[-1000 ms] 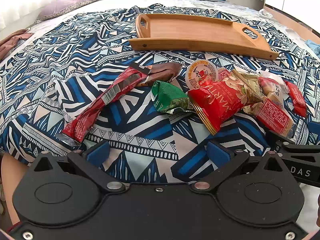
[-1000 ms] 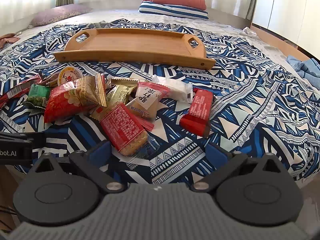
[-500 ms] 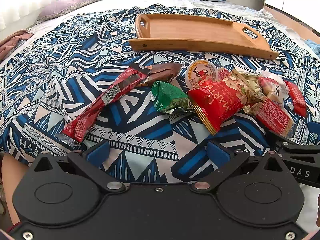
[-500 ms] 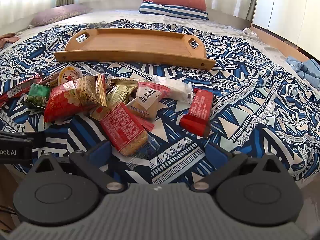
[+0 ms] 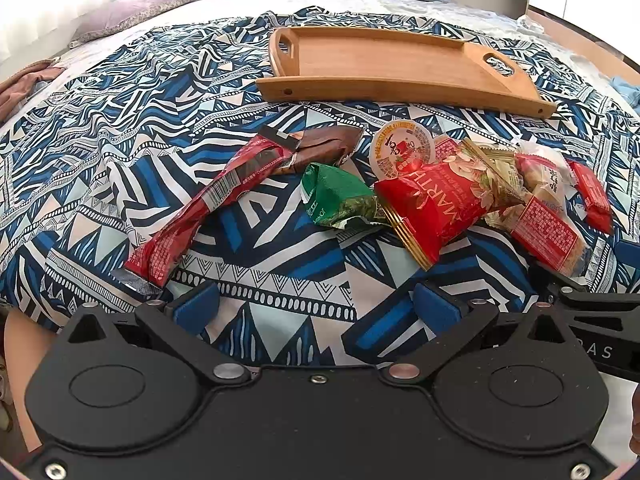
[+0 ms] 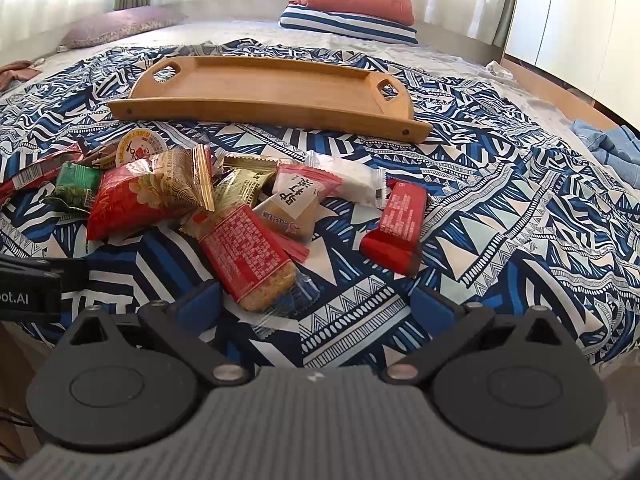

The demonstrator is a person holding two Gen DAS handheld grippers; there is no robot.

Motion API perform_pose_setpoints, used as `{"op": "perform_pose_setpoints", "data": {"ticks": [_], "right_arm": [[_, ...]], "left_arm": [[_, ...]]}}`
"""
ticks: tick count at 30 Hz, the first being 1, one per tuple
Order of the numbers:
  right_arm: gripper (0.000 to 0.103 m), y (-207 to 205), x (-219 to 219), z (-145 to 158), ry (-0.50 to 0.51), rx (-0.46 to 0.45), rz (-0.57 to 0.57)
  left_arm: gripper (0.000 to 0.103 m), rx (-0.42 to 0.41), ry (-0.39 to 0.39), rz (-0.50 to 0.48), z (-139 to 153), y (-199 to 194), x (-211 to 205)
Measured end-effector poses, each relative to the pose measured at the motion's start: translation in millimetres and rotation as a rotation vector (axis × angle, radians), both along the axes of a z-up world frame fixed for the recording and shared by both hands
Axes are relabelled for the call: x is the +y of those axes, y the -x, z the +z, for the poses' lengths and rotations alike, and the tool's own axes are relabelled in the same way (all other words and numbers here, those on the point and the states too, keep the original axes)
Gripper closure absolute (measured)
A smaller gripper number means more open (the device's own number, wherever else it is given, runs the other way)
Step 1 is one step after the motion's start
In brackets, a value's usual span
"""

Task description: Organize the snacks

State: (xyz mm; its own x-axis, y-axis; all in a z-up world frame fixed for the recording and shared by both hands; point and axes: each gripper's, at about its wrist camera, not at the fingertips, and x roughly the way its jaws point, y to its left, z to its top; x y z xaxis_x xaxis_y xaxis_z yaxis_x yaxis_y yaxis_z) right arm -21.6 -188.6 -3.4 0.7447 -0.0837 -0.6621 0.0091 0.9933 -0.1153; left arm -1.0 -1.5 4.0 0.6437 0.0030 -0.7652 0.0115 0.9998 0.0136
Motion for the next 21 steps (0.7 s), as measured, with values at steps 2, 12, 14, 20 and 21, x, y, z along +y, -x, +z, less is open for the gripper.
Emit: {"op": "perform_pose_setpoints", "data": {"ticks": [2, 12, 14, 20, 21], "right_arm": [[0.000, 0, 0, 0, -0.003, 0.002, -0.002], [0.000, 4, -2, -2, -0.017, -0.031, -0.020], [0.000, 7, -1, -3, -0.019, -0.053, -0.017], [0.000, 19, 0, -10, -0.025, -0.139, -0.038], [0.000, 19, 0, -9, -0.026, -0.137, -0.042]], "left_arm": [[0.000, 0.002, 0.002, -0.001, 0, 0, 0], [0.000, -0.032, 0.009, -0.024, -3, 4, 3], [0.000, -0.042, 0.001, -0.031, -3, 6, 2], [0.000, -0.059, -0.009, -0.037, -2, 10, -1], [0.000, -0.056, -0.005, -0.039, -1, 9, 0]]}}
